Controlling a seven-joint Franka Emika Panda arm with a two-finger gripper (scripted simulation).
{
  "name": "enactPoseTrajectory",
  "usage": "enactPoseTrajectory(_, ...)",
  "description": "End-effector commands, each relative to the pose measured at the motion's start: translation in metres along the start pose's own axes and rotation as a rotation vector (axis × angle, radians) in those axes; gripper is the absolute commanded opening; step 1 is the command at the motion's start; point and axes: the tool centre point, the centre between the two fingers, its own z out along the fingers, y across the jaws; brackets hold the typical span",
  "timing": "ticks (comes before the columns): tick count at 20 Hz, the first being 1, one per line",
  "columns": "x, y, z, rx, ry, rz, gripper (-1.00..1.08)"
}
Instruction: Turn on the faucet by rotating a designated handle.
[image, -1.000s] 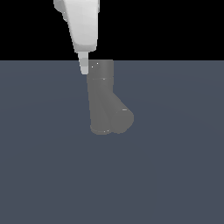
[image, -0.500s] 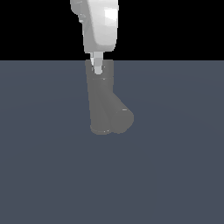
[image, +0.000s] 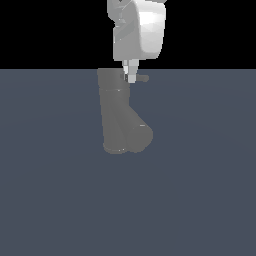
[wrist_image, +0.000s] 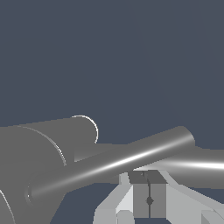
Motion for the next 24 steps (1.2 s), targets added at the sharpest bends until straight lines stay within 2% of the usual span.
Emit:
enactPoseTrajectory(1, 0.039, 0.008, 0.000, 0.003, 0.002, 0.053, -1.00)
enactPoseTrajectory(2, 0.039, 0.008, 0.000, 0.003, 0.002, 0.053, -1.00)
enactPoseTrajectory(3, 0.008, 0.000, 0.000, 0.001, -0.001, 0.000, -1.00)
enactPoseTrajectory(24, 0.072, -0.044, 0.000, 0.002, 0.001, 0.035, -1.00)
